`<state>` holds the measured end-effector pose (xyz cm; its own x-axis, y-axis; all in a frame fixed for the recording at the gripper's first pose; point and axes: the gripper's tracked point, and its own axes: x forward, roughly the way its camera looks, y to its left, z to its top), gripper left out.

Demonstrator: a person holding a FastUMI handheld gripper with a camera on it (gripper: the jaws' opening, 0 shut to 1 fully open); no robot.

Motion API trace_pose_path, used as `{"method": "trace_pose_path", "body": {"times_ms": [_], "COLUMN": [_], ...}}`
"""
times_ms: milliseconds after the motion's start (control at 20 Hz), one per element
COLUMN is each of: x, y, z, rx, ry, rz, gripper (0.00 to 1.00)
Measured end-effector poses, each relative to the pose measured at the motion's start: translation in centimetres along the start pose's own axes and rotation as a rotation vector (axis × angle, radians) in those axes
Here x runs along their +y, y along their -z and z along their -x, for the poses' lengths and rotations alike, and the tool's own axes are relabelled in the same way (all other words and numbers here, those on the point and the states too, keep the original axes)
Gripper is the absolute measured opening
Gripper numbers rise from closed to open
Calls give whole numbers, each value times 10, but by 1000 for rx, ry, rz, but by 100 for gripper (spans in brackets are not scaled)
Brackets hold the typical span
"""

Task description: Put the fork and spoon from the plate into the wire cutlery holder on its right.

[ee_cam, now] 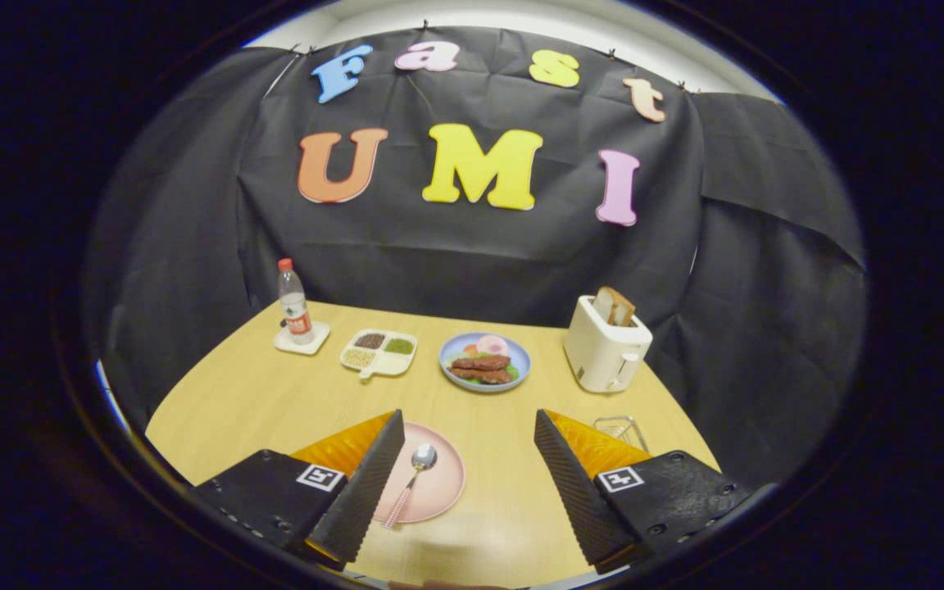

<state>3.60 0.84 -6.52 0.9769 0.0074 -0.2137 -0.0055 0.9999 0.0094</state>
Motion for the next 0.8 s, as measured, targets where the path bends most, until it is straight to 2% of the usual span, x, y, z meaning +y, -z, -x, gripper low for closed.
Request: {"method": "trace_pose_path", "body": {"times_ms": [250, 500, 650, 800], "x": [26, 44, 53, 59], "y": [52, 86, 107, 123], "z": [-35, -72, -94, -108], "rx": [215, 341, 420, 484], "ry": [-36, -31, -17, 5], "rz": [-29, -6, -12, -30], "gripper": [93, 92, 80, 77]}}
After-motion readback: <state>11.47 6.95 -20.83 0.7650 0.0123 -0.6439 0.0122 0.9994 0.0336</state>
